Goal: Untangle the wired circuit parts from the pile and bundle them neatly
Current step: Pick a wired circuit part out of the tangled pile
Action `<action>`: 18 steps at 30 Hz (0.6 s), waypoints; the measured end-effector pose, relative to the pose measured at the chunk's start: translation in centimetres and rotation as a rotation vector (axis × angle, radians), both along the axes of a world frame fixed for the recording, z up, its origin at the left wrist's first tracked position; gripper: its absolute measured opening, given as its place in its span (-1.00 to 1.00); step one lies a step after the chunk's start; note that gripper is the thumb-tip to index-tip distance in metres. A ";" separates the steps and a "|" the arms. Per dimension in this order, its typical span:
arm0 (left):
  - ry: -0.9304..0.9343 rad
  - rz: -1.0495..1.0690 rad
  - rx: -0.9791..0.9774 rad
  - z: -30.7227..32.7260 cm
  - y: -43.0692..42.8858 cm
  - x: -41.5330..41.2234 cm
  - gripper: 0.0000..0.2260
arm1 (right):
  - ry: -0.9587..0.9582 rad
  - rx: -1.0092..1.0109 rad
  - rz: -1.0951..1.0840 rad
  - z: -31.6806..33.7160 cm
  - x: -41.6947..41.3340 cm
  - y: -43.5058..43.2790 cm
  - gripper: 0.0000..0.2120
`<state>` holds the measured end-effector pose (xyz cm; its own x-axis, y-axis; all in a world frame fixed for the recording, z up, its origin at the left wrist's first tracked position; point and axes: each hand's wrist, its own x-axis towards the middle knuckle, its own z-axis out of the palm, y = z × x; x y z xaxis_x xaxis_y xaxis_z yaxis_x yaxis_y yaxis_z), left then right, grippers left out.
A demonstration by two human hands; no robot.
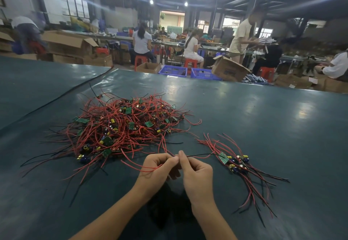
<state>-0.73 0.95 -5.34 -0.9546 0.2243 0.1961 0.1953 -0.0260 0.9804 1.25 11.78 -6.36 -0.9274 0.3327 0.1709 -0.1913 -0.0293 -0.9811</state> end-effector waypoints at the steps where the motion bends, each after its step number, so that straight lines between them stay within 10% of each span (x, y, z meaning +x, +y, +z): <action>1: 0.008 0.004 -0.001 0.0 0.0 -0.1 -0.71 | -0.026 -0.019 -0.019 0.1 -0.1 0.0 -0.69; 18: -0.192 -0.027 0.259 0.4 -0.4 -0.7 -0.67 | 0.008 -0.305 -0.317 1.6 -1.1 4.9 -0.70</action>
